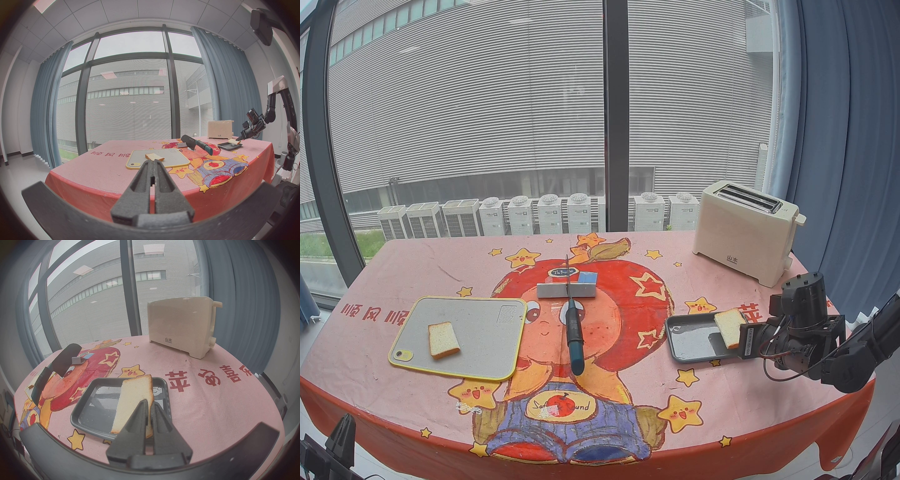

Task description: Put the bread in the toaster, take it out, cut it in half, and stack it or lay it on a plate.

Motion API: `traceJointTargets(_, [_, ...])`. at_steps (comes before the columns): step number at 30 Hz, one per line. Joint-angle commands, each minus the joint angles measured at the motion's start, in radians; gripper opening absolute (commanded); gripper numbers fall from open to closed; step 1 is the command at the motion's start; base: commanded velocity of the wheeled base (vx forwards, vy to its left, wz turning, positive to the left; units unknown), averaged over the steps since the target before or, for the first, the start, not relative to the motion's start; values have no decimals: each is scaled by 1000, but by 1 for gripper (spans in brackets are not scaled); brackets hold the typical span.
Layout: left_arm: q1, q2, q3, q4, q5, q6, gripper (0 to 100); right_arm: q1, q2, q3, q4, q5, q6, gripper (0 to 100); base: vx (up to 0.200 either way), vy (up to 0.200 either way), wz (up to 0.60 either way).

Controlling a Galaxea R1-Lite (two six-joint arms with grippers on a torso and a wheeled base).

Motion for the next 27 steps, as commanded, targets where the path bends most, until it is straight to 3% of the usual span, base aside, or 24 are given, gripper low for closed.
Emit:
traceJointTargets(1, [0,-16,18,0,0,0,0,0,0,0,-1,0,0,0,0,0,0])
traceJointTargets(12, [0,-16,18,0,0,0,0,0,0,0,-1,0,0,0,0,0,0])
traceJointTargets(13, [0,-16,18,0,0,0,0,0,0,0,-1,0,0,100,0,0,0])
traceJointTargets(27, [0,-16,18,0,0,0,0,2,-4,0,-1,0,2,100,0,0,0])
